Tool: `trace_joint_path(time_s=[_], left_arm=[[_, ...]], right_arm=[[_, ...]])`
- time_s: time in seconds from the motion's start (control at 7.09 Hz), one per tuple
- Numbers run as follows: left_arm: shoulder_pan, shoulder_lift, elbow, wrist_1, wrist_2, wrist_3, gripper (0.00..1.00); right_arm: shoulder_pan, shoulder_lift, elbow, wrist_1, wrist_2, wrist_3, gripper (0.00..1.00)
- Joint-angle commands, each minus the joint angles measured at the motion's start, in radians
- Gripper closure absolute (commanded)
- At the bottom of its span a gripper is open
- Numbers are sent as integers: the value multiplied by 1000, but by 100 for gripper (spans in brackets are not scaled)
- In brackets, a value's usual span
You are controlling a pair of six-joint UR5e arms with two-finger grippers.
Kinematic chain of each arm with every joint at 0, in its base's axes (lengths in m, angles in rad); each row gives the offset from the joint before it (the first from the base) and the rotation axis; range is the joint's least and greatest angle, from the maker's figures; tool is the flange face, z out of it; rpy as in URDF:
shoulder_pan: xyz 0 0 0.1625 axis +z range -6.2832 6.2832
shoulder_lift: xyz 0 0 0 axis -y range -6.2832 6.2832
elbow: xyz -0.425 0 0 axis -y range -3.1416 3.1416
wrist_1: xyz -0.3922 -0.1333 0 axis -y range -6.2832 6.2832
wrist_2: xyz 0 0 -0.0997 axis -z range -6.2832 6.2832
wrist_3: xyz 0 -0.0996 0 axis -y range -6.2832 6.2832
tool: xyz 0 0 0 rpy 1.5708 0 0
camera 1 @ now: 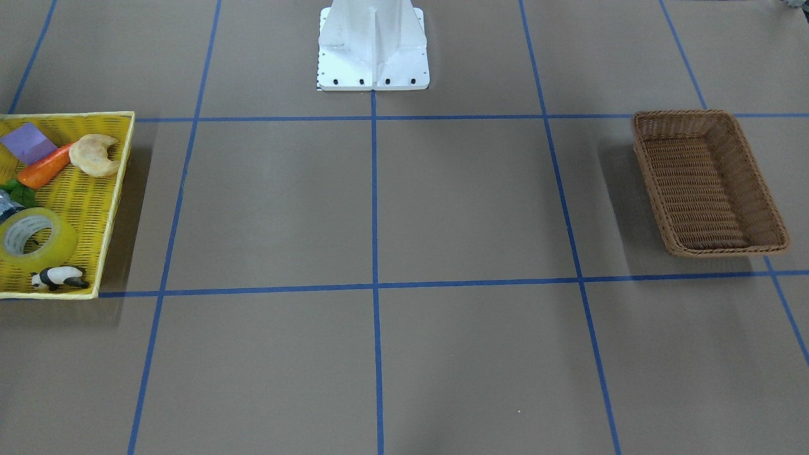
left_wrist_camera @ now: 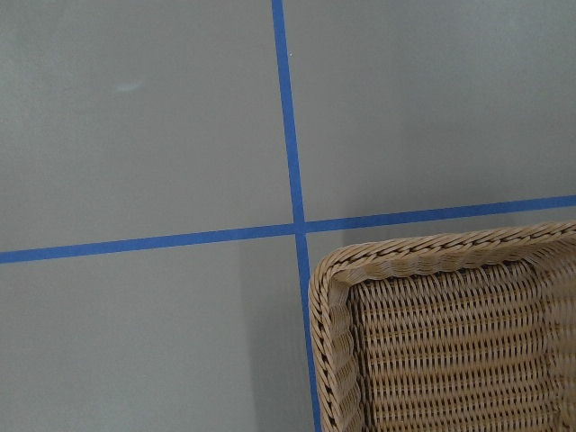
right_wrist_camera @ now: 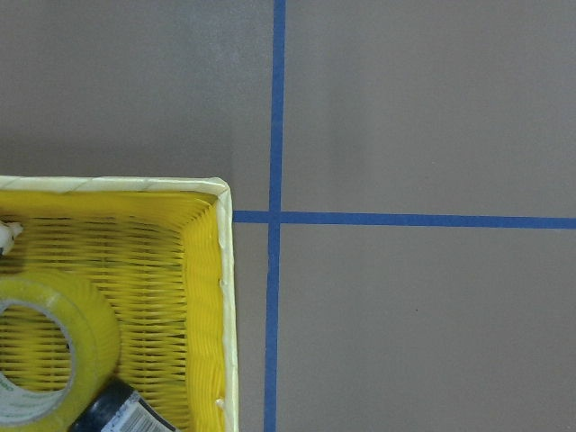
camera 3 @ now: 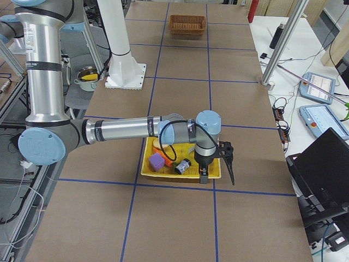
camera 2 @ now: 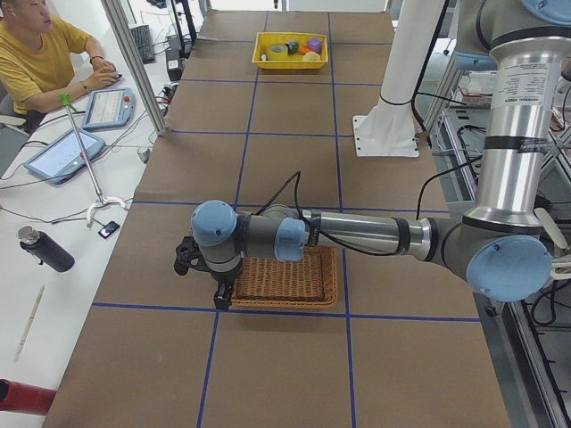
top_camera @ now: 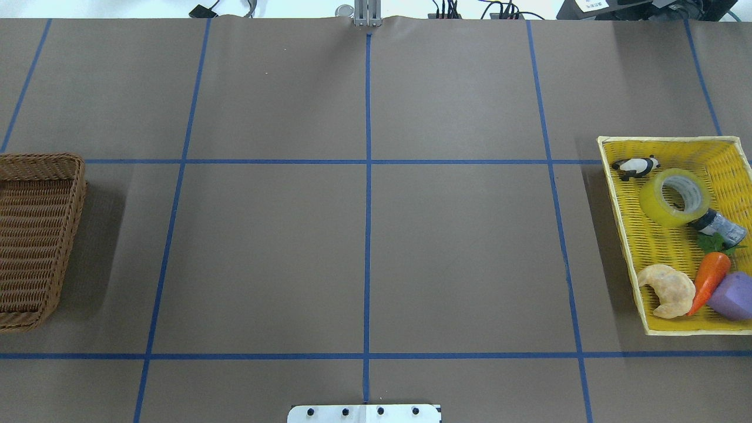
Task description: Move tape to another basket
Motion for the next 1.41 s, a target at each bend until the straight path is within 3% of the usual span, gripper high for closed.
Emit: trace_joint_path(time_s=[0.0,0.42,0.71,0.85,1.13,1.27], left_arm=[[1,-1,-19,0,-11,-11,1],[2,-1,-53,-3,-2,-9,1],[2,-4,-90,-17,1,-6,1],[2,-13,-90,-53,3,-6,1],[-2,5,-56,-269,3,-11,1],[0,31,-39,-319,3,-11,1]], right_arm=[[0,0,8,0,33,0,0],[-31,3,37,2,58,-6,0],[-51,23,26,195,50,8,0],[-51,25,2,295,45,15,0],[-51,29,-10,319,51,63,0],[-51,31,-3,328,56,52,0]])
